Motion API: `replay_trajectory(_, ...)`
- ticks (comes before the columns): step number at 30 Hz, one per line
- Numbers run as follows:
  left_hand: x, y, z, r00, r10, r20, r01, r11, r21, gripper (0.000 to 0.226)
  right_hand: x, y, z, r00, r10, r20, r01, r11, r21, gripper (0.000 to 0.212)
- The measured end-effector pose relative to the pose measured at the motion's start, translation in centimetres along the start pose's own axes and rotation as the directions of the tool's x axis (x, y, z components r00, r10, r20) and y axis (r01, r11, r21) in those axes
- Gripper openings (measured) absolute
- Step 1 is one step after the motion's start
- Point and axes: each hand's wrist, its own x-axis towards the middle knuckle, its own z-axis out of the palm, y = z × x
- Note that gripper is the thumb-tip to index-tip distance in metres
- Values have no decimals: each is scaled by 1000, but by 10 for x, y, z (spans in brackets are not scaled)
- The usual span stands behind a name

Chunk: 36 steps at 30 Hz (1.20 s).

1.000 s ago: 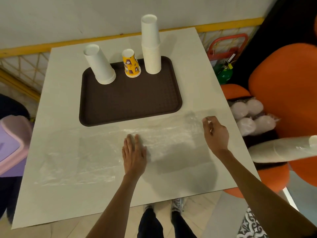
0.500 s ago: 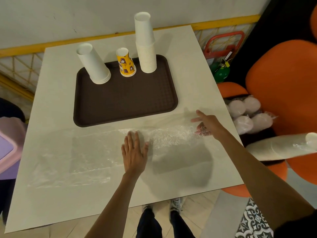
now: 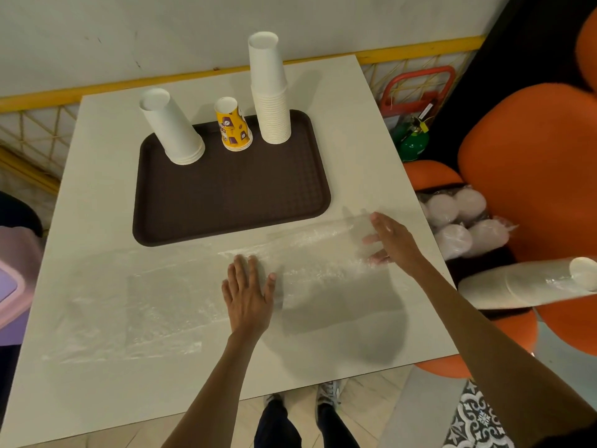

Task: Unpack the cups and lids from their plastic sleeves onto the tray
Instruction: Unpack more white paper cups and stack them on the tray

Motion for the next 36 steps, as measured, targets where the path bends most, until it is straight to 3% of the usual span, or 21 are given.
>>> replay_trajectory(5,1,7,-5,997,55,-63,-52,998,46,99,-11,18,15,983,-21,-181,28,999,32,46)
replay_trajectory(11,6,1,-7,990,65,-127,-58,997,57,81,-9,27,24,935,-203,-291,156,972,-176,33)
replay_trajectory(15,6,-13,-8,982,76,-175,-71,997,30,76,-8,18,27,841,-310,-444,130,911,-391,45)
replay_trajectory(17,5,-22,-12,974,69,-216,-69,998,6,74,-11,13,39,748,-468,-470,223,845,-486,43)
replay_trajectory(19,5,-31,-18,965,48,-257,-58,998,-31,73,-16,8,63,669,-626,-400,371,748,-549,38)
replay_trajectory(21,6,-42,-24,955,27,-295,-47,997,-64,71,-25,0,96,635,-737,-231,525,631,-572,36)
replay_trajectory(24,9,-49,-32,954,-25,-300,-12,993,-118,70,-36,-13,147,602,-798,34,652,466,-599,41)
replay_trajectory(29,15,-57,-39,957,-62,-283,-5,973,-230,63,-34,-21,212,657,-708,257,636,337,-695,52)
replay_trajectory(31,18,-51,-34,960,-44,-276,-36,960,-277,52,-28,-14,219,685,-666,296,611,304,-731,61)
replay_trajectory(34,21,-42,-22,973,22,-231,-102,935,-341,56,-20,-2,225,714,-621,324,590,285,-755,65)
replay_trajectory(36,22,-43,-8,971,81,-227,-141,955,-260,56,-17,3,226,728,-600,331,576,275,-770,65)
